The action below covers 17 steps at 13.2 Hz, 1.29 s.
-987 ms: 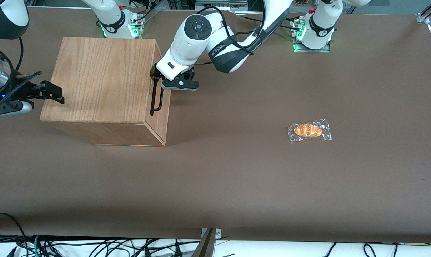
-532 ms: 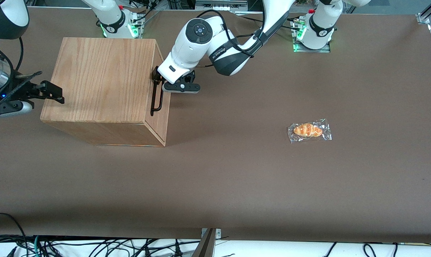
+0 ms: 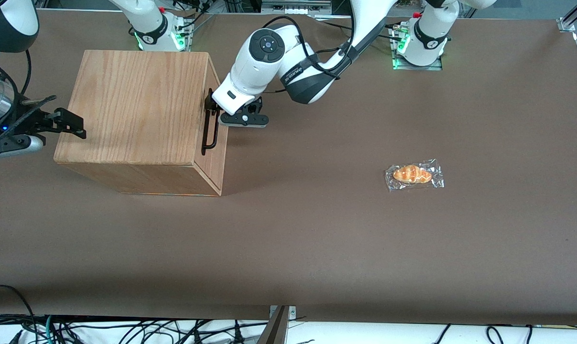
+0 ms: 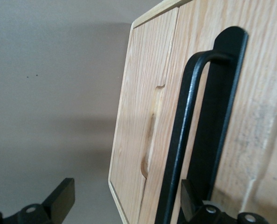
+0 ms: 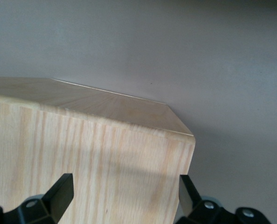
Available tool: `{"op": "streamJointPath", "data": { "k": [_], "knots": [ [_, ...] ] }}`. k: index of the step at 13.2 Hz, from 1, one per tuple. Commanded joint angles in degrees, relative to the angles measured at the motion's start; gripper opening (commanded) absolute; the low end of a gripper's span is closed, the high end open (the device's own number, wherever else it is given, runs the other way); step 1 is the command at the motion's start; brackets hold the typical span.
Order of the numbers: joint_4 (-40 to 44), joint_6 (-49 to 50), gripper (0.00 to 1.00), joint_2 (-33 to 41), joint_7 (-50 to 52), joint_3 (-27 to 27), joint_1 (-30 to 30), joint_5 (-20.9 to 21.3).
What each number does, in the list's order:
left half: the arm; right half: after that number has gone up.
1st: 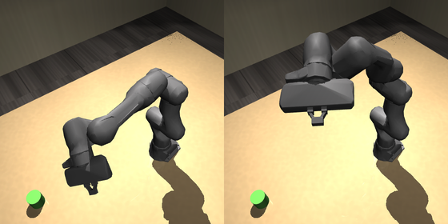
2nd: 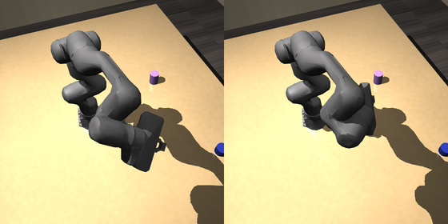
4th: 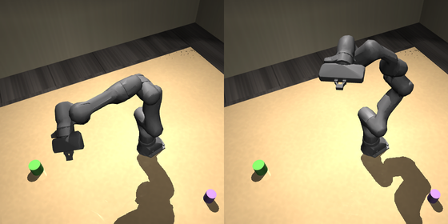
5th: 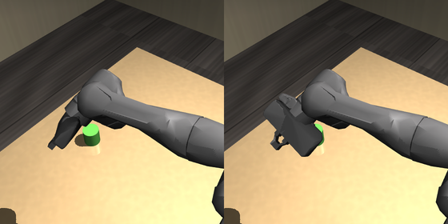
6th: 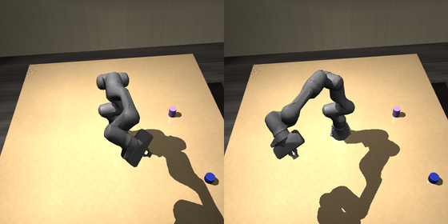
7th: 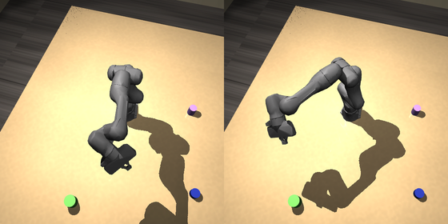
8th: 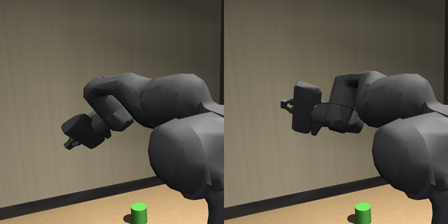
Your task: Open top drawer with left arm
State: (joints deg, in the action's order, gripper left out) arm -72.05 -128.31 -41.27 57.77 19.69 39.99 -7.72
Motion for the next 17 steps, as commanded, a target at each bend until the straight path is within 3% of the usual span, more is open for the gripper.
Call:
{"op": "streamJointPath", "data": {
  "k": [1,10,17],
  "knots": [
    [2.3,0.0,1.00,-1.4,-2.1,-0.1,0.3,-1.0],
    [2.2,1.0,1.00,-1.1,-4.6,-0.4,0.2,-0.1],
    [1.9,1.6,1.00,-1.3,-4.6,-0.4,0.3,3.6]
  ]
}}
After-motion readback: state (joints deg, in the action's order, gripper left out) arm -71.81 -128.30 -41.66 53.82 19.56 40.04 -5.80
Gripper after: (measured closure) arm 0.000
